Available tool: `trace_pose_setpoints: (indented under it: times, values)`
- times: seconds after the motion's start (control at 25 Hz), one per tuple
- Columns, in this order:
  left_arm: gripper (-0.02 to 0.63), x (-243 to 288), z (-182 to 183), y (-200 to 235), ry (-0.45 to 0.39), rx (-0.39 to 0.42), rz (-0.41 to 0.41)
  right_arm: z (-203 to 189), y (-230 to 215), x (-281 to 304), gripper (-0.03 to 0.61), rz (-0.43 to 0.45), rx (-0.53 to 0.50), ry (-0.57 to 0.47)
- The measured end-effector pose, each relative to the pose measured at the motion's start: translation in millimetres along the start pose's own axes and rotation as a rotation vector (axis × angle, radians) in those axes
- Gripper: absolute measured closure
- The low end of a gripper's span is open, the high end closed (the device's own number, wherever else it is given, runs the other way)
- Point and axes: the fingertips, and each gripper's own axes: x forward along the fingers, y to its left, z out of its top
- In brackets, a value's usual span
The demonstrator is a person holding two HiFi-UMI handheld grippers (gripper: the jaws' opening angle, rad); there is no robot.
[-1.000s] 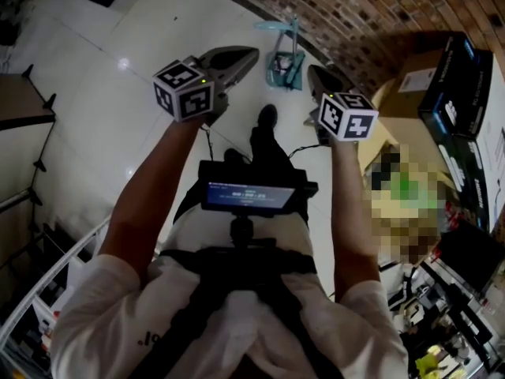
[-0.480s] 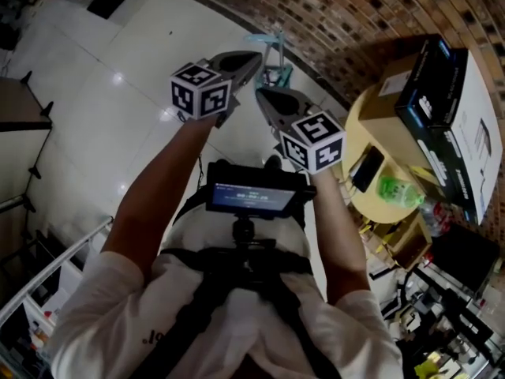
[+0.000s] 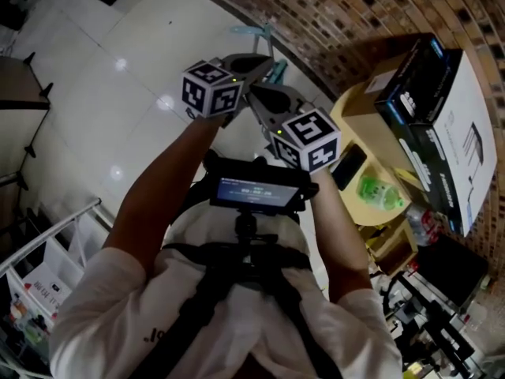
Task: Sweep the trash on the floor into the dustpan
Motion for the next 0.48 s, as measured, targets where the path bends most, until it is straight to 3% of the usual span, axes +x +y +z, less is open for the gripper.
trace_pose_setpoints:
  times: [0.16,0.48]
  values:
    - [0.611,7,3,-25,-0.023,0.021,-0.039,-4,3,-20,0.578,0.015,-0.023,-0.034]
    - [0.611,21,-2,-61,0.026,0.082,-0.065,-13,1,-53,0.577,0.098,0.070,-0.069]
